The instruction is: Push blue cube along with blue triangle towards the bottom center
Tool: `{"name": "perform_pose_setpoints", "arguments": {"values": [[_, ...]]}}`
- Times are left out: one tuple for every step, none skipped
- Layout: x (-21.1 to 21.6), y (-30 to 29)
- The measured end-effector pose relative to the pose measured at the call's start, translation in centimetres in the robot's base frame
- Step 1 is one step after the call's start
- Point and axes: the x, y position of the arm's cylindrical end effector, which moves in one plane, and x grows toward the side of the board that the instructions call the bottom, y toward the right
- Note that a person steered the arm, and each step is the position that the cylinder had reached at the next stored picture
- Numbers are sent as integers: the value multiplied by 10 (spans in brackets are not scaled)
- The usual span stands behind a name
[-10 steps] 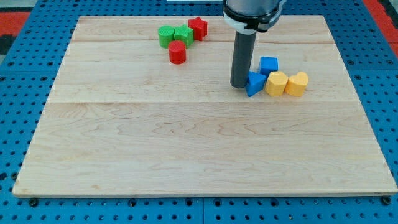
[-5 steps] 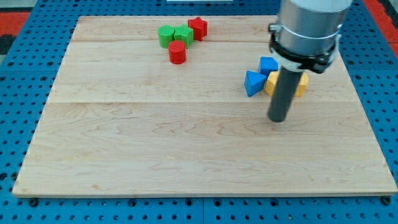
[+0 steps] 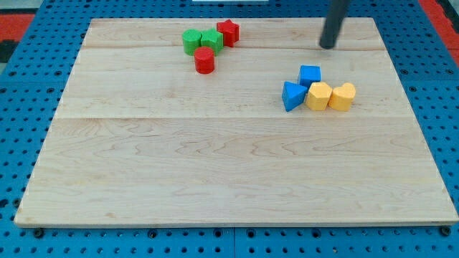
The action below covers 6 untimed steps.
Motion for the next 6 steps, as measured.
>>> {"name": "perform_pose_setpoints", "arguments": {"values": [[20, -69], [61, -29], [51, -19], [82, 1], [129, -45], [173, -85]]}}
